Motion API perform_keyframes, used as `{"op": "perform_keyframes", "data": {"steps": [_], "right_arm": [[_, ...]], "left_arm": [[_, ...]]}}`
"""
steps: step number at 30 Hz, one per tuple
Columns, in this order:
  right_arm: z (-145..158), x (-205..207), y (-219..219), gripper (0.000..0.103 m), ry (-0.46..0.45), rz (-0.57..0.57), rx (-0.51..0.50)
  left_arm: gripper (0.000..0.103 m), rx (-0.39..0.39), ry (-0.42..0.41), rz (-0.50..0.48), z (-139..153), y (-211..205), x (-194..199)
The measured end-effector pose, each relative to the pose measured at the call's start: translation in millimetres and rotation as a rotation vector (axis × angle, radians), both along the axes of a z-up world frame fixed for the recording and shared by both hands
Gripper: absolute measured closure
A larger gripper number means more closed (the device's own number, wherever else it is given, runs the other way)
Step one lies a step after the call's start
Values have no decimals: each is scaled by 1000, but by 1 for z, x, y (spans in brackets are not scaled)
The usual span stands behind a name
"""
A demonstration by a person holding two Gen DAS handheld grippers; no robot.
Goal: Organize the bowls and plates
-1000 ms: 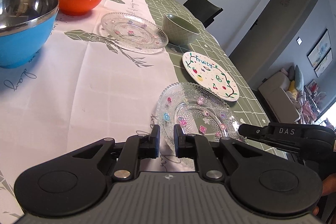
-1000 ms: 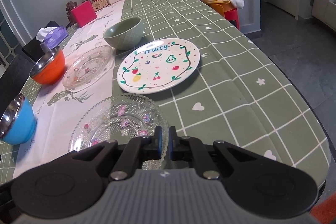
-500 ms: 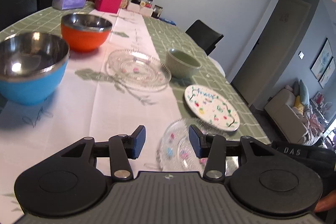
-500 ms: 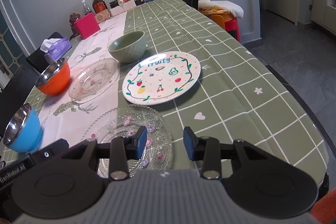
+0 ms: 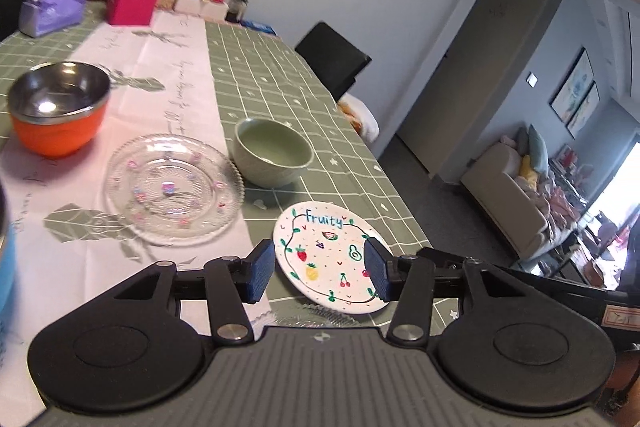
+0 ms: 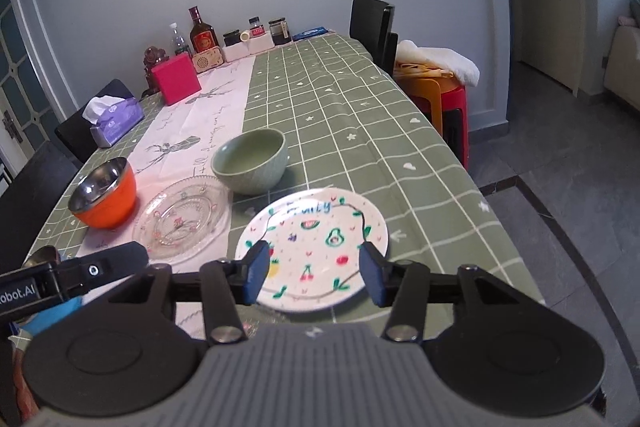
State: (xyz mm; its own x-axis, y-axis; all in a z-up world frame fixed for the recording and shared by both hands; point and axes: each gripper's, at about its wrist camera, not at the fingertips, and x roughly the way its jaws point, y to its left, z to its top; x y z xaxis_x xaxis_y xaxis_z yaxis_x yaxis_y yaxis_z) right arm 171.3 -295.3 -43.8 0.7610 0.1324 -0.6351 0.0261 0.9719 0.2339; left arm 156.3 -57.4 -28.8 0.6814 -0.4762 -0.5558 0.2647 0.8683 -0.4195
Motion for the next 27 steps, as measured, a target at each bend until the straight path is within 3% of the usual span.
{"op": "perform_keyframes", "data": {"steps": [3,9,14,18,21,23,27], "right_arm": [[-5,22,-4,44,43,-1,-3],[-24,61,-17,44,157,-21,32],[-40,83,-29,45,229,-52,51],[-51,91,-38,52,279,-71,116],[-59,94,-45,53,318,-86,183],[-63,95,-49,59,340,-104,221],[-64,94,-54,62,333,-121,240]], "left_arm": [[46,8,26,-11,-9,-3,19],[46,-20,171,-23,-37,-1,58],[46,-18,243,-23,-51,3,78],[46,-23,279,-36,-59,1,89],[53,-34,286,-55,-64,-5,94],[58,-36,280,-51,-66,-9,97],[70,-43,292,-47,-72,-11,104]]}}
